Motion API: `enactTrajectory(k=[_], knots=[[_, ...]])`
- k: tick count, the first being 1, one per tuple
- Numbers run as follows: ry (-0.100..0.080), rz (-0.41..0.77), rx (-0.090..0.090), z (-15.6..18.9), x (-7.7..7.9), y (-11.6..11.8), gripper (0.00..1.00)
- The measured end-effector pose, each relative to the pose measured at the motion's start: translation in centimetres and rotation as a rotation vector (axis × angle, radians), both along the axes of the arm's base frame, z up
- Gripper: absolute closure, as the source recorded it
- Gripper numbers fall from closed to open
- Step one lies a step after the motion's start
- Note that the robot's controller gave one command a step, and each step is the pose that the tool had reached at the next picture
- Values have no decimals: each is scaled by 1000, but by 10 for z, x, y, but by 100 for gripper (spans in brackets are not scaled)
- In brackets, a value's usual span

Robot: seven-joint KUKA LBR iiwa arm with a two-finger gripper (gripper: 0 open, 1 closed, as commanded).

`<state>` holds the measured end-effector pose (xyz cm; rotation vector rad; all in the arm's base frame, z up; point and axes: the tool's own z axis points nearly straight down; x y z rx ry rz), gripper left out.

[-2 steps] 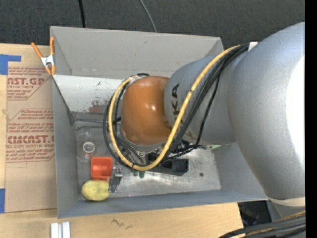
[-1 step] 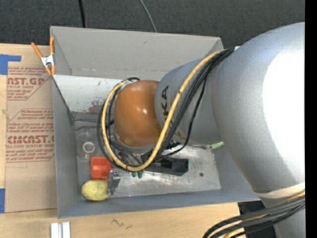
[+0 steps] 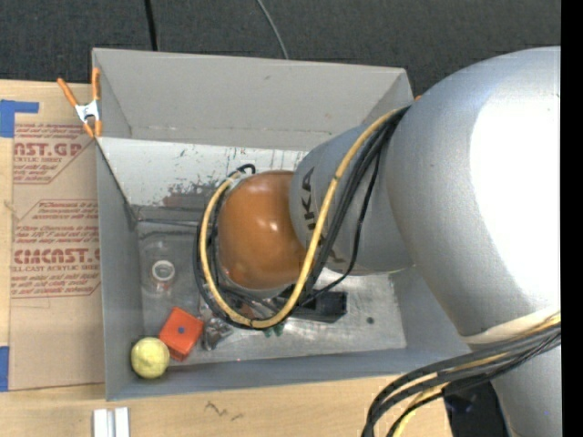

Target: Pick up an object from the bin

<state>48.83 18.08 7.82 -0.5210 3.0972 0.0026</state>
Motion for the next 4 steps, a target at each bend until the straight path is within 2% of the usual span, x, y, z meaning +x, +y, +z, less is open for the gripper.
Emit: enactTrajectory(k=[1,2,3,4], knots=[[0,0,0,0,0,0,100],[6,-21,-3,45,-1,-2,100],[0,-34,0,97,-4,-4,100],[0,-34,0,97,-4,-4,0]])
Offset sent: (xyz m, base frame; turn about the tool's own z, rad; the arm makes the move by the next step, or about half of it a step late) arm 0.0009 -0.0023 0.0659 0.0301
